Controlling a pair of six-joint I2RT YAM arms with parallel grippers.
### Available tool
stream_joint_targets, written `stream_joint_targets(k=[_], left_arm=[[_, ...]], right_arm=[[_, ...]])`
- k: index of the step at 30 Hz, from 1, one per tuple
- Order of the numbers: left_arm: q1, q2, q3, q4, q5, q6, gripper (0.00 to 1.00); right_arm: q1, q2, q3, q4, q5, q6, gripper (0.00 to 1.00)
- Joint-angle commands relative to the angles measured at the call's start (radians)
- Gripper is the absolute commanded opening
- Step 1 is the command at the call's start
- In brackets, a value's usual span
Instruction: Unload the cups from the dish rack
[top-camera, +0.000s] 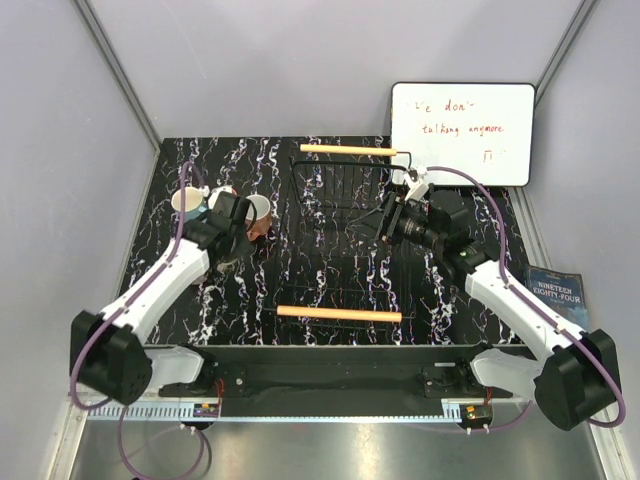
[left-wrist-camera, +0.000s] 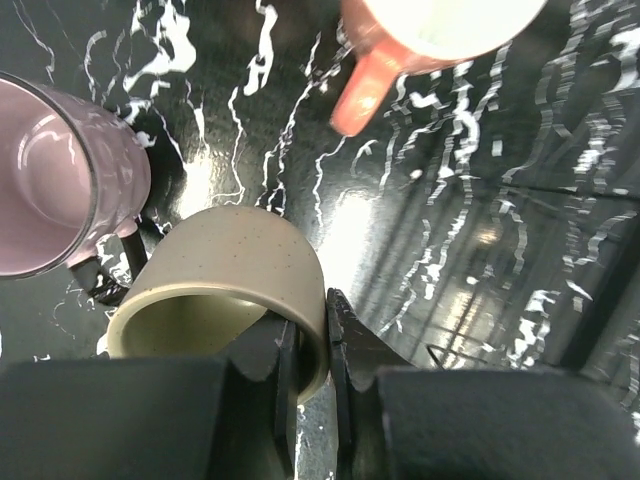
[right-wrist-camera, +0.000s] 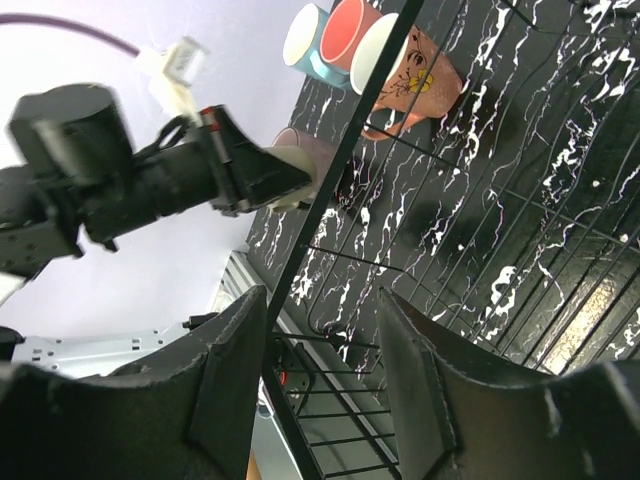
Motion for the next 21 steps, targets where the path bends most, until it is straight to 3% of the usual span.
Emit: stream_joint_targets(k=[1, 21], left_arm=[[0.017, 0.072, 0.051, 0.062, 0.021, -0.015, 0.0], [0.131, 0.378, 0.073, 0.113, 0.16, -0.054, 0.0]], right_arm=[[0.009, 0.004, -0.012, 0.027, 0.004, -0.01, 0.56], [0.007, 0.042, -0.026, 0.056, -0.008, -0.027, 0.56]])
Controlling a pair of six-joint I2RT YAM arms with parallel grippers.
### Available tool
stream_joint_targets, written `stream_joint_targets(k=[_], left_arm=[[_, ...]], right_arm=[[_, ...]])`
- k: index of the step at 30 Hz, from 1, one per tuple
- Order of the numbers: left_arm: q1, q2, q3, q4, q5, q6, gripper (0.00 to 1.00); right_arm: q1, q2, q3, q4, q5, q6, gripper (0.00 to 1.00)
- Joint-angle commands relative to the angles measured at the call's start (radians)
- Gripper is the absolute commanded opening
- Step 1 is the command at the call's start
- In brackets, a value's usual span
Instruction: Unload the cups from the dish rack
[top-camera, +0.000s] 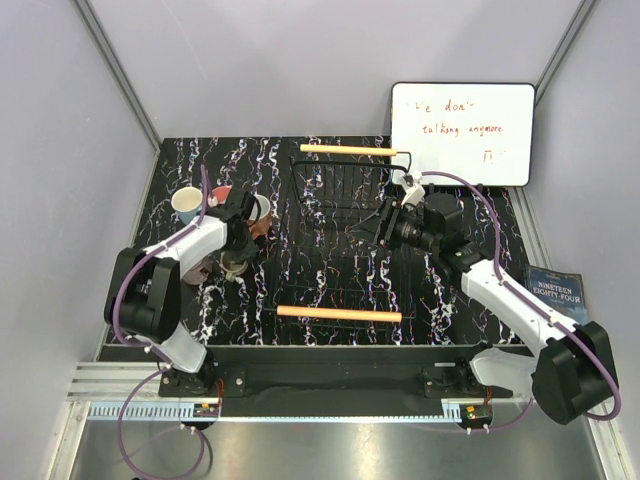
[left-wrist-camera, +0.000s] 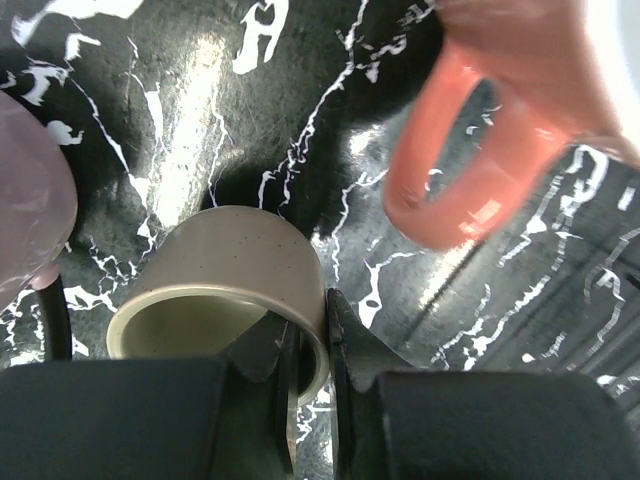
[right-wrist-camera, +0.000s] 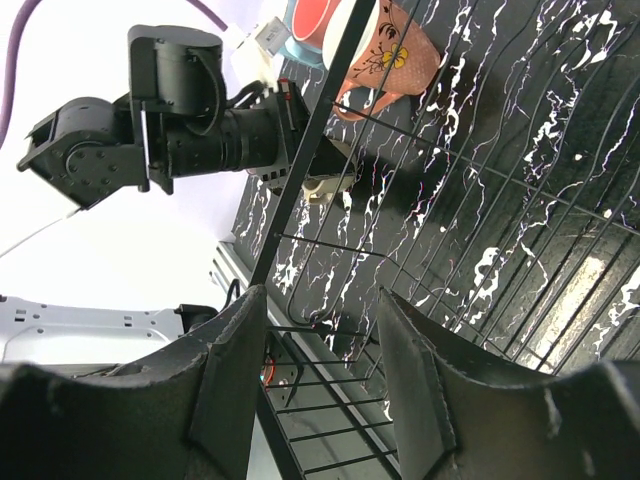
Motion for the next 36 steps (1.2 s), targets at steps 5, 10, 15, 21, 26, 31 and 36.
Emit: stream_joint_targets(k=[5, 10, 15, 21, 26, 31, 36], left_arm=[[0.036, 0.047, 0.046, 0.03, 0.044, -0.014, 0.0], [0.036, 0.047, 0.04, 0.03, 0.045, -0.019, 0.02], [0.036, 0.007, 0.043, 0.026, 0.044, -0.013, 0.28], [0.035, -0.047, 0.077, -0.014, 0.031, -0.008, 0.49], [0.036, -0.104, 0.12, -0.063, 0.022, -0.002, 0.62], [0.023, -0.217, 0.198, -0.144, 0.001, 0.012, 0.69], [-0.043, -0.35, 0.276, -0.184, -0.085, 0.047, 0.91]], right_arm=[[0.007, 0.03, 0.005, 0.065, -0.008, -0.021, 0.56], [0.007, 0.039, 0.003, 0.073, -0.017, -0.021, 0.56], [0.007, 0.044, 0.0, 0.074, -0.017, -0.02, 0.56], [0.007, 0.048, 0.003, 0.084, -0.021, -0.015, 0.56], [0.007, 0.042, 0.008, 0.073, -0.019, -0.023, 0.56], [0.007, 0.051, 0.034, 0.044, -0.013, -0.046, 0.56], [0.007, 0.062, 0.08, -0.014, 0.007, -0.082, 0.56]])
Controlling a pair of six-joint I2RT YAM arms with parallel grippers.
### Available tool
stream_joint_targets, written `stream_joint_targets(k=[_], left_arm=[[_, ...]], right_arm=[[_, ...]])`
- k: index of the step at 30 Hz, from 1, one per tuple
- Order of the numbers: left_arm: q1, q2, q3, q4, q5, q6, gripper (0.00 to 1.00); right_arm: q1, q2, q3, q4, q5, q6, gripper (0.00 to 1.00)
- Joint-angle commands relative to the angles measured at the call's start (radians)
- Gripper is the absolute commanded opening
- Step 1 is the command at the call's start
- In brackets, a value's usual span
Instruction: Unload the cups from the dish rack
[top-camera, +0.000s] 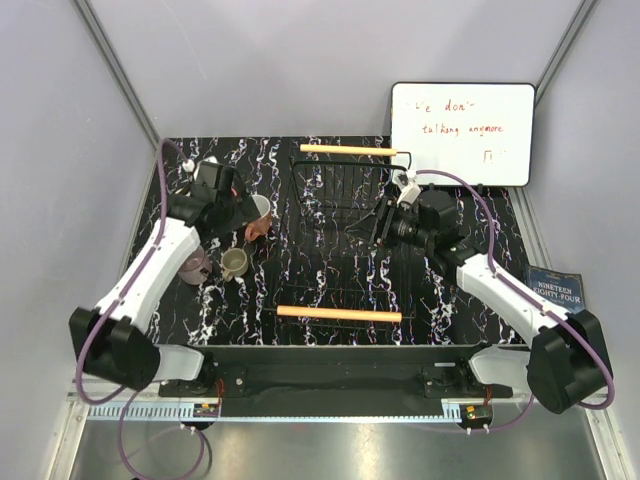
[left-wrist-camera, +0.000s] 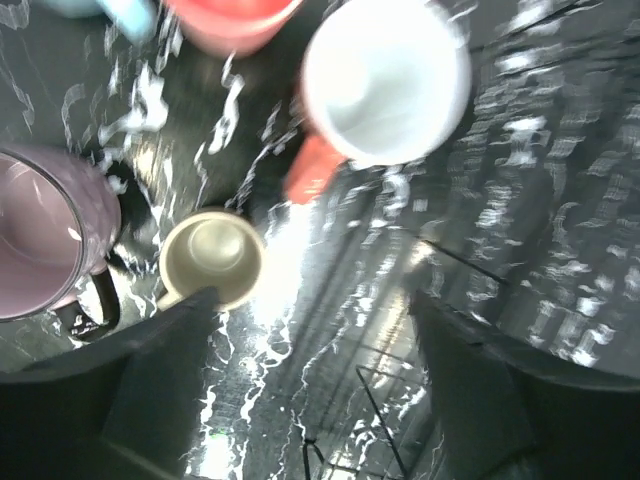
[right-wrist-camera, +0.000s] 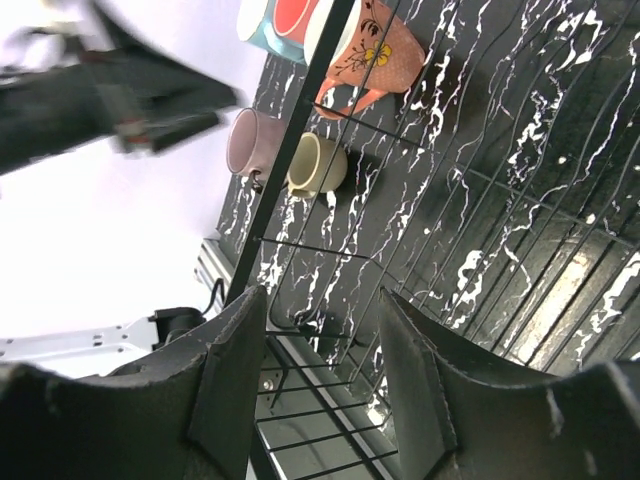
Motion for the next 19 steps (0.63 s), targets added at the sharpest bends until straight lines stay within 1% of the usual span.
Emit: stream_joint_targets(k=[1, 2, 3, 4, 6, 7, 9, 10, 12, 13, 16, 19], left_arm=[[-0.081, -0.139, 0.077, -0.037, -0.102, 0.044, 0.95], [-0.1, -0.187, 0.072, -0.034, -0.124, 0.053, 0.96], [-0.141, -0.208, 0.06, -0.026, -0.177, 0.06, 0.97], [-0.163, -0.23, 0.051, -0.022, -0.199, 0.07, 0.98], [-0.216, -0.28, 0.035, -0.006, -0.249, 0.104, 0.99], [-0.227, -0.293, 0.016, 0.001, -0.262, 0.115, 0.99], [-0.249, -0.32, -0.004, 0.012, -0.286, 0.141, 0.99], [-0.252, -0.328, -0.024, 0.014, -0.291, 0.142, 0.99], [-0.252, -0.351, -0.049, 0.032, -0.293, 0.158, 0.99], [-0.252, -0.357, -0.057, 0.038, -0.291, 0.162, 0.99], [-0.253, -0.391, -0.092, 0.064, -0.287, 0.182, 0.99], [-0.253, -0.4, -0.106, 0.075, -0.291, 0.188, 0.99]], right_arm=[[0.009, 0.006, 0.076, -0.058, 0.027, -0.062, 0.57], [0.007, 0.001, 0.087, -0.073, 0.038, -0.07, 0.57], [0.007, -0.008, 0.093, -0.09, 0.05, -0.091, 0.57], [0.009, -0.014, 0.107, -0.116, 0.08, -0.103, 0.57], [0.015, -0.033, 0.124, -0.201, 0.133, -0.151, 0.58], [0.021, -0.04, 0.146, -0.263, 0.209, -0.172, 0.59], [0.051, -0.051, 0.173, -0.334, 0.303, -0.235, 0.62], [0.065, -0.053, 0.202, -0.394, 0.408, -0.252, 0.63], [0.081, -0.042, 0.235, -0.454, 0.493, -0.293, 0.65], [0.093, -0.037, 0.261, -0.504, 0.581, -0.303, 0.66], [0.102, -0.034, 0.276, -0.564, 0.701, -0.323, 0.68], [0.104, -0.041, 0.269, -0.59, 0.746, -0.321, 0.7]])
